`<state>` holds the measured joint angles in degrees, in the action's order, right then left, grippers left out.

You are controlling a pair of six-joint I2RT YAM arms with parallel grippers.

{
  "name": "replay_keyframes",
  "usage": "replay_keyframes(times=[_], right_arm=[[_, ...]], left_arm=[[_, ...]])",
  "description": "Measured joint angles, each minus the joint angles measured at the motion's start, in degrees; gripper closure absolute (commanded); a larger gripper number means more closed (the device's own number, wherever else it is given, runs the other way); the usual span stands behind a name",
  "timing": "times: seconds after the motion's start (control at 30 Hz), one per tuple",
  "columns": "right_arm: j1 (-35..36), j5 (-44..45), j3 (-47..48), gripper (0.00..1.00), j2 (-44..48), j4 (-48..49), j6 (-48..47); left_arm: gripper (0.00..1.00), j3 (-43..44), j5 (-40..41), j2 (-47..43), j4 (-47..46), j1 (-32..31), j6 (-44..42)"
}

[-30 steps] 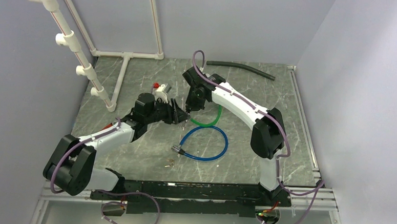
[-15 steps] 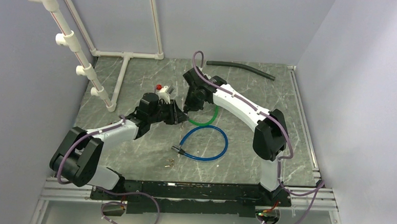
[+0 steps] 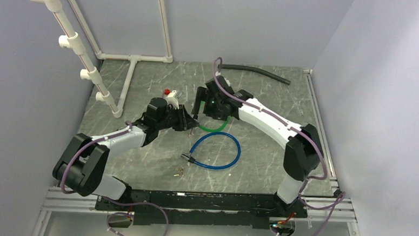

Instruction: Unlock with the key

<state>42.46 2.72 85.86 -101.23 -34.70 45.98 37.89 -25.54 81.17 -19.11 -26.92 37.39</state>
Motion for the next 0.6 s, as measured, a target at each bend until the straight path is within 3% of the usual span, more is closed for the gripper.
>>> replay_keyframes(times=[0.17,0.33,0.6], right_arm=[[-1.99,3.56,-6.73,0.06,6.62,4.46,-1.46],[-5.46,11.39,-14.01,0.09,14.01,3.67,2.8],[-9.35,8.55,-14.45,0.15,8.09,-2.36,11.37]], left_arm=[[1.0,-0.5,0.11,0.0,-1.29,-0.02,1.27],[1.0,-2.86,0.61,-0.02,-4.39,0.0,4.22],[1.0,-5.77,2.25,0.02,-11.3,-0.07,11.87]])
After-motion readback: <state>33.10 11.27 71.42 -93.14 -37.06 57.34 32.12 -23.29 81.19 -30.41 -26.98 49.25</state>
